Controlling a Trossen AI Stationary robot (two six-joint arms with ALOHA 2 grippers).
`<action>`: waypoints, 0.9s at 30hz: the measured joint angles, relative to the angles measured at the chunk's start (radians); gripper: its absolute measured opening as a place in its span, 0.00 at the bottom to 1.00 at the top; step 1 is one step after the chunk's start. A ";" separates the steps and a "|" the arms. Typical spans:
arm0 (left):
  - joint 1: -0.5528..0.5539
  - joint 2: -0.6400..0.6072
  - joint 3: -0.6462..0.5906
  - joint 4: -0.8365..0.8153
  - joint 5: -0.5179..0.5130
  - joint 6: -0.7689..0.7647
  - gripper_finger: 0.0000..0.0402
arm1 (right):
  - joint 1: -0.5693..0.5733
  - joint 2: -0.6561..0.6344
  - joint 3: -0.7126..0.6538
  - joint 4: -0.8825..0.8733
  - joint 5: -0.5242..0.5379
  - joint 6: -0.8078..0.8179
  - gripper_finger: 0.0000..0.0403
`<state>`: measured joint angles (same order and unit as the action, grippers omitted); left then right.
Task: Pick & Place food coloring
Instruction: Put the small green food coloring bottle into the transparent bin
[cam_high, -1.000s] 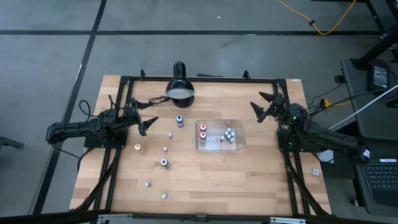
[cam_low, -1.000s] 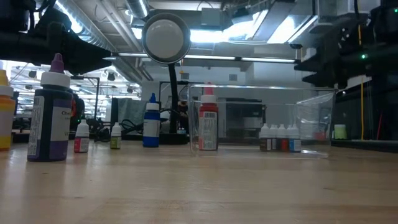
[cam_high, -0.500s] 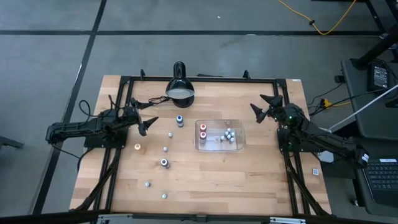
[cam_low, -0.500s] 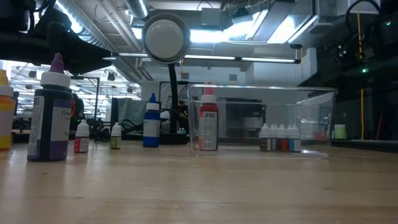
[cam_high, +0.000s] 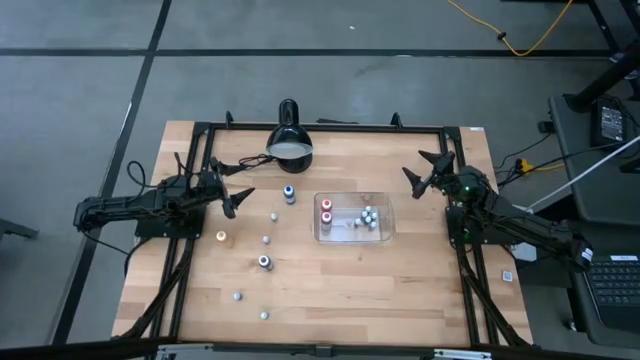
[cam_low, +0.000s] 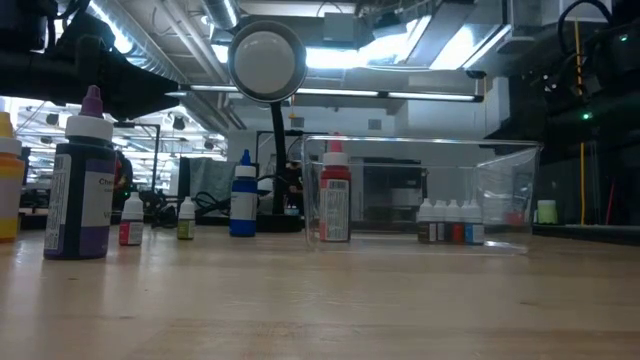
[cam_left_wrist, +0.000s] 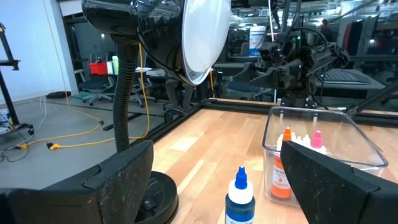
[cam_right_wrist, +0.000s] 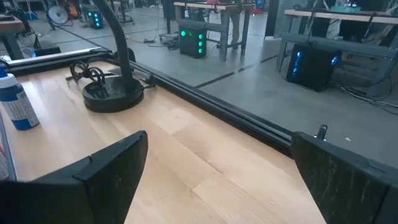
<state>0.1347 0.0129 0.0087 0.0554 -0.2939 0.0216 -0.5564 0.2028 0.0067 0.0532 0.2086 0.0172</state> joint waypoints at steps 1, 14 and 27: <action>0.000 0.000 0.000 0.000 0.000 0.000 0.87 | 0.000 0.000 0.000 0.000 0.000 0.003 0.98; 0.000 0.000 0.000 0.000 0.000 0.000 0.86 | 0.000 0.000 0.000 0.000 0.000 0.001 0.98; 0.000 0.000 0.000 0.053 -0.028 -0.024 0.87 | 0.000 0.000 0.000 0.000 0.000 0.004 0.98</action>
<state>0.1349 0.0128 0.0090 0.1081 -0.3221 -0.0025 -0.5564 0.2030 0.0067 0.0532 0.2085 0.0207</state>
